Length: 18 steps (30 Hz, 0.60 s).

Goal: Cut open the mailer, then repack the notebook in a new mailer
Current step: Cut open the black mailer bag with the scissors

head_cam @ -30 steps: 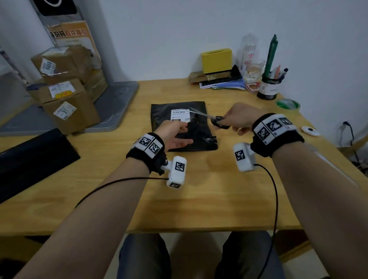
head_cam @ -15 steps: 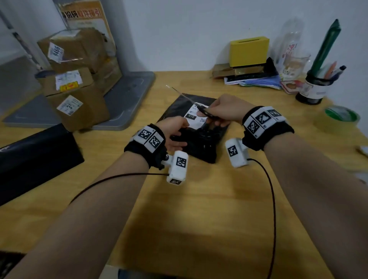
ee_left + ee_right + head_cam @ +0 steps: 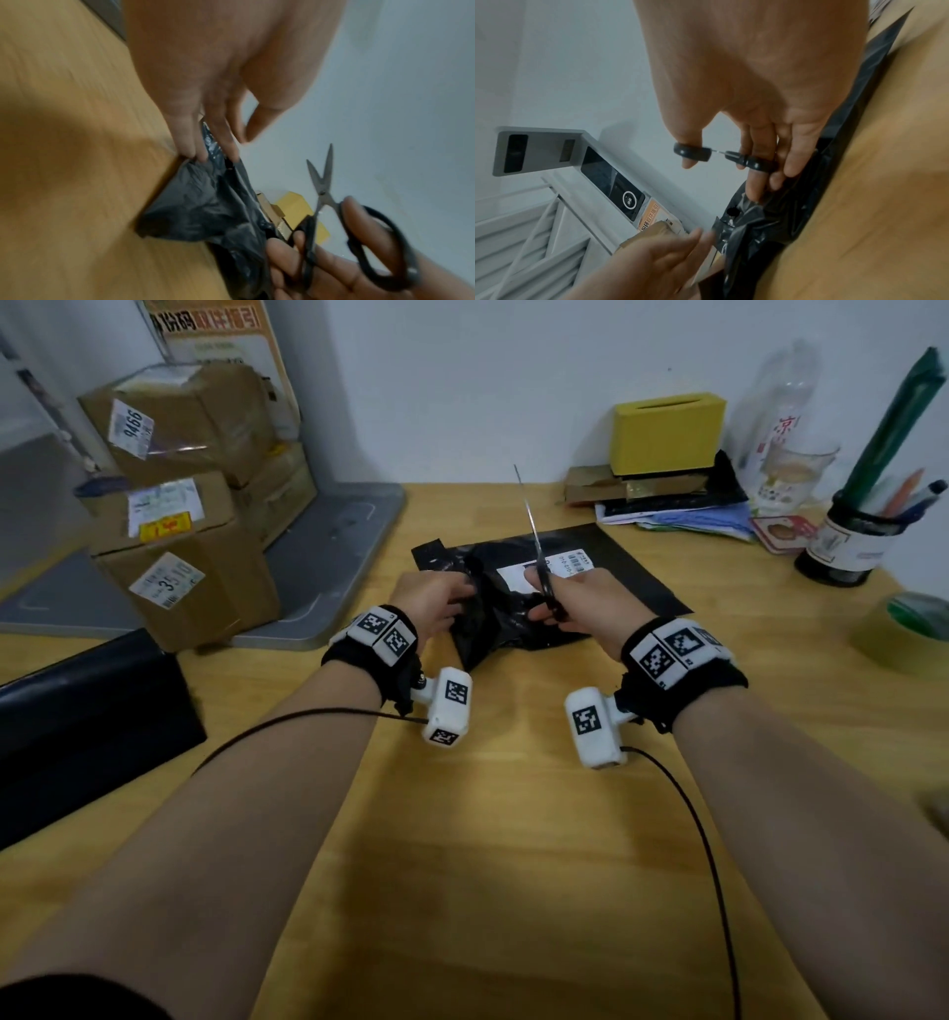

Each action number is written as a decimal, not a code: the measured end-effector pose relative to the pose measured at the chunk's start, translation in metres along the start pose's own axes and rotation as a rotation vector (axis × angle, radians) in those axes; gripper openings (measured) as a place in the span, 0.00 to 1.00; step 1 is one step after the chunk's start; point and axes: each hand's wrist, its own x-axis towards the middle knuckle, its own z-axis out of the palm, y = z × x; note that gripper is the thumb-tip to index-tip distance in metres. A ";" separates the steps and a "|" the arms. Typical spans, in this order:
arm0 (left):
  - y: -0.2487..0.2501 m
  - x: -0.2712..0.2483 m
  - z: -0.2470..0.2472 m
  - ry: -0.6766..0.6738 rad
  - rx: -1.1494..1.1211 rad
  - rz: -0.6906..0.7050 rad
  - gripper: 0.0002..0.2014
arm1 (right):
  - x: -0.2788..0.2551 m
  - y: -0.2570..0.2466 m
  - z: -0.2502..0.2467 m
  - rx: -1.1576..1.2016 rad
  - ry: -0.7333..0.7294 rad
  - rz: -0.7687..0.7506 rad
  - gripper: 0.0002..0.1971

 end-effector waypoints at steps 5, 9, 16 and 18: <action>-0.013 -0.013 -0.023 0.141 0.024 -0.125 0.15 | -0.001 0.000 0.003 -0.008 0.000 -0.013 0.15; -0.016 -0.031 -0.019 -0.169 -0.024 -0.289 0.15 | 0.001 0.000 0.011 0.031 -0.001 -0.028 0.15; -0.036 -0.014 -0.009 0.007 -0.040 -0.125 0.09 | -0.020 -0.007 0.008 0.095 -0.107 0.052 0.26; -0.038 -0.009 -0.013 -0.003 -0.073 -0.121 0.14 | -0.034 -0.008 0.003 0.049 -0.191 0.127 0.30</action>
